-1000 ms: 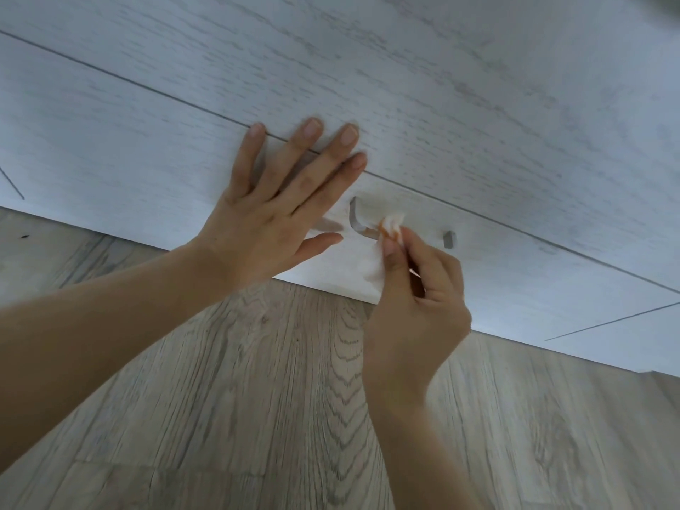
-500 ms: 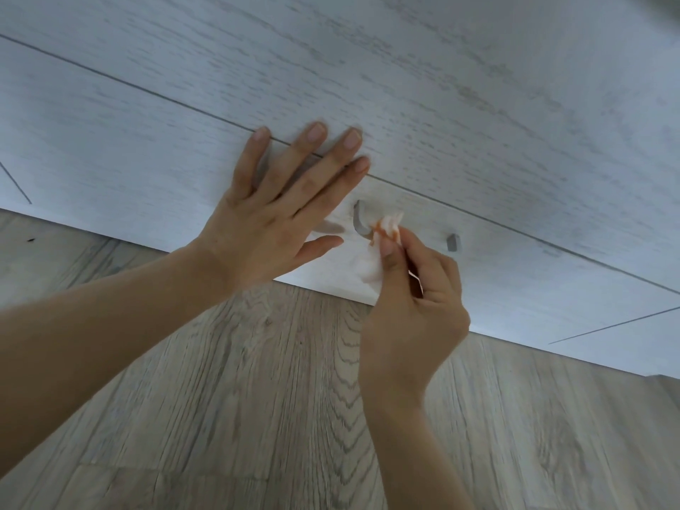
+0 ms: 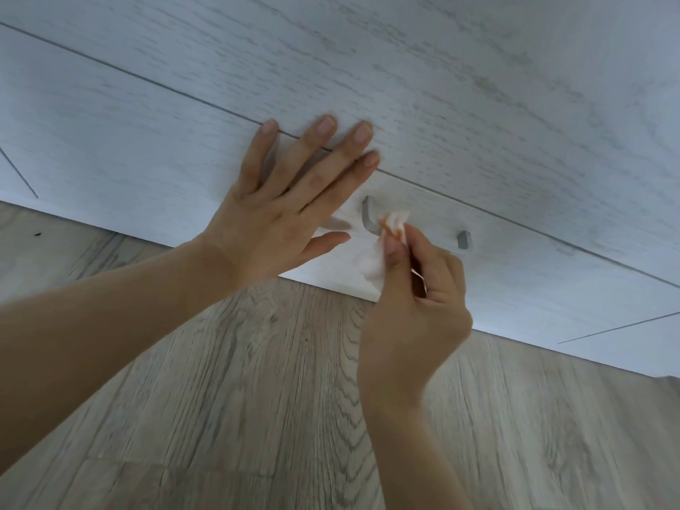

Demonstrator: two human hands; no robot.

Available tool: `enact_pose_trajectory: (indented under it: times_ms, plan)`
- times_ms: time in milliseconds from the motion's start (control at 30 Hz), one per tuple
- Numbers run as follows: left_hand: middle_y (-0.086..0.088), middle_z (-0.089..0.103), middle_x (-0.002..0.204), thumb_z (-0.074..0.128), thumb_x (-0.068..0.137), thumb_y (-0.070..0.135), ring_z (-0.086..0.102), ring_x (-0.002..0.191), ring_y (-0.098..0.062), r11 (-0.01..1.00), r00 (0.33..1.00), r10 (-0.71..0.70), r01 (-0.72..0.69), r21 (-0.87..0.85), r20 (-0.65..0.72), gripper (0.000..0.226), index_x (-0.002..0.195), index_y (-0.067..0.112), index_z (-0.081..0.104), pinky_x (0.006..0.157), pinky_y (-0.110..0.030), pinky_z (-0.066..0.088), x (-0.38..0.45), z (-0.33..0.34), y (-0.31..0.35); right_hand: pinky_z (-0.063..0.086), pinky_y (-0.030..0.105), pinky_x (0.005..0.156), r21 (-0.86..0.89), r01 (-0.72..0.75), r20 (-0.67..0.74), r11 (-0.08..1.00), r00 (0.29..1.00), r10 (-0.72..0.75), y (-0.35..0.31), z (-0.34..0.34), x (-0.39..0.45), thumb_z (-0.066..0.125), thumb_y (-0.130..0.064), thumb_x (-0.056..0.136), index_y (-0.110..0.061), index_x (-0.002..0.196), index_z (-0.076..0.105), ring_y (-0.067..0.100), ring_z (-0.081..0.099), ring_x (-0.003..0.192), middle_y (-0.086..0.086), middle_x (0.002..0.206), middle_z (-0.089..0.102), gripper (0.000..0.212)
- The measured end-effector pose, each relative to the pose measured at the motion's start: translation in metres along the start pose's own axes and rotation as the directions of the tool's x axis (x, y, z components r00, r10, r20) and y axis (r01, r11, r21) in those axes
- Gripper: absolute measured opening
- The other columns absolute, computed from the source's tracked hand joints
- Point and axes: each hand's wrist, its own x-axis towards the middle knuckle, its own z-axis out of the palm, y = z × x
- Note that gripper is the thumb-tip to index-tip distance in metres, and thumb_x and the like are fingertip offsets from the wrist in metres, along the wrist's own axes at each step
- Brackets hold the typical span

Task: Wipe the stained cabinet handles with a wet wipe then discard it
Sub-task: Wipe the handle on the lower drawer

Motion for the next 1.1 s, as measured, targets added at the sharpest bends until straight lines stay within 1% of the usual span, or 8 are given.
enact_pose_trajectory:
  times_ms: [100, 233, 400, 567, 700, 833, 1000, 1100]
  plan:
    - [-0.005, -0.012, 0.159, 0.044, 0.095, 0.057, -0.010, 0.146, -0.024, 1.000, 1.000, -0.011, 0.011, 0.005, -0.005, 0.082, 0.154, 0.012, 0.010, 0.116, -0.049, -0.001, -0.001, 0.001, 0.001, 0.048, 0.012, 0.072, -0.021, -0.011, 0.032, 1.000, 0.999, 0.012, -0.002, -0.003, 0.000, 0.069, -0.016, 0.084, -0.019, 0.096, 0.072, 0.005, 0.064, 0.083, -0.011, 0.087, 0.065, 0.013]
    - [-0.005, -0.013, 0.159, 0.045, 0.095, 0.056, -0.010, 0.146, -0.023, 1.000, 1.000, -0.015, 0.015, -0.015, 0.010, 0.081, 0.154, 0.012, 0.009, 0.115, -0.050, 0.000, -0.001, 0.000, 0.002, 0.049, 0.015, 0.070, 0.042, -0.092, -0.036, 0.995, 0.995, 0.093, -0.002, -0.011, 0.007, 0.069, -0.019, 0.082, -0.029, 0.090, 0.069, 0.006, 0.063, 0.081, -0.012, 0.086, 0.064, 0.013]
    - [-0.005, -0.012, 0.159, 0.044, 0.095, 0.057, -0.010, 0.146, -0.024, 1.000, 1.000, -0.005, 0.005, 0.006, 0.005, 0.082, 0.154, 0.012, 0.010, 0.115, -0.050, 0.001, -0.002, 0.000, 0.000, 0.049, 0.014, 0.070, -0.012, -0.050, 0.028, 0.999, 0.998, 0.050, -0.002, -0.002, 0.002, 0.069, -0.017, 0.083, -0.019, 0.097, 0.072, 0.006, 0.064, 0.082, -0.012, 0.087, 0.063, 0.014]
    - [-0.005, -0.013, 0.159, 0.043, 0.096, 0.056, -0.010, 0.146, -0.023, 1.000, 1.000, 0.000, 0.000, 0.002, 0.002, 0.080, 0.154, 0.013, 0.010, 0.115, -0.049, 0.001, -0.001, 0.000, -0.001, 0.048, 0.015, 0.069, 0.005, -0.069, -0.016, 0.998, 0.997, 0.069, -0.001, -0.004, 0.004, 0.069, -0.018, 0.083, -0.029, 0.092, 0.068, 0.004, 0.063, 0.080, -0.013, 0.086, 0.064, 0.015]
    - [-0.005, -0.012, 0.159, 0.044, 0.095, 0.057, -0.009, 0.146, -0.023, 1.000, 1.000, 0.001, -0.001, 0.013, -0.011, 0.081, 0.154, 0.013, 0.010, 0.116, -0.048, 0.001, 0.000, 0.000, -0.002, 0.049, 0.014, 0.070, -0.034, 0.001, 0.078, 0.999, 0.997, 0.002, -0.006, 0.003, -0.003, 0.068, -0.015, 0.085, -0.024, 0.095, 0.069, 0.004, 0.064, 0.082, -0.013, 0.087, 0.064, 0.014]
    - [-0.005, -0.012, 0.159, 0.045, 0.096, 0.055, -0.009, 0.146, -0.022, 1.000, 1.000, 0.012, -0.012, -0.004, 0.001, 0.081, 0.154, 0.012, 0.009, 0.116, -0.047, 0.001, -0.003, -0.002, -0.003, 0.050, 0.018, 0.070, 0.054, -0.113, -0.058, 0.992, 0.992, 0.116, -0.002, -0.004, 0.001, 0.067, -0.020, 0.084, -0.032, 0.090, 0.067, 0.004, 0.064, 0.082, -0.010, 0.087, 0.066, 0.013]
    - [-0.005, -0.012, 0.159, 0.045, 0.096, 0.053, -0.009, 0.146, -0.023, 1.000, 1.000, 0.027, -0.027, -0.001, 0.010, 0.080, 0.154, 0.011, 0.010, 0.117, -0.044, -0.001, -0.006, -0.002, -0.010, 0.050, 0.018, 0.070, -0.005, -0.026, -0.005, 1.000, 1.000, 0.026, -0.006, 0.005, -0.006, 0.071, -0.017, 0.082, -0.028, 0.093, 0.067, 0.008, 0.064, 0.081, -0.012, 0.086, 0.064, 0.016]
    - [-0.005, -0.013, 0.158, 0.045, 0.096, 0.054, -0.009, 0.146, -0.023, 1.000, 1.000, 0.024, -0.024, -0.005, 0.014, 0.080, 0.153, 0.011, 0.009, 0.117, -0.044, -0.002, -0.005, -0.002, -0.008, 0.049, 0.017, 0.068, -0.020, -0.022, -0.020, 1.000, 1.000, 0.021, -0.004, 0.005, -0.003, 0.073, -0.015, 0.080, -0.034, 0.088, 0.065, 0.006, 0.063, 0.075, -0.012, 0.082, 0.064, 0.022]
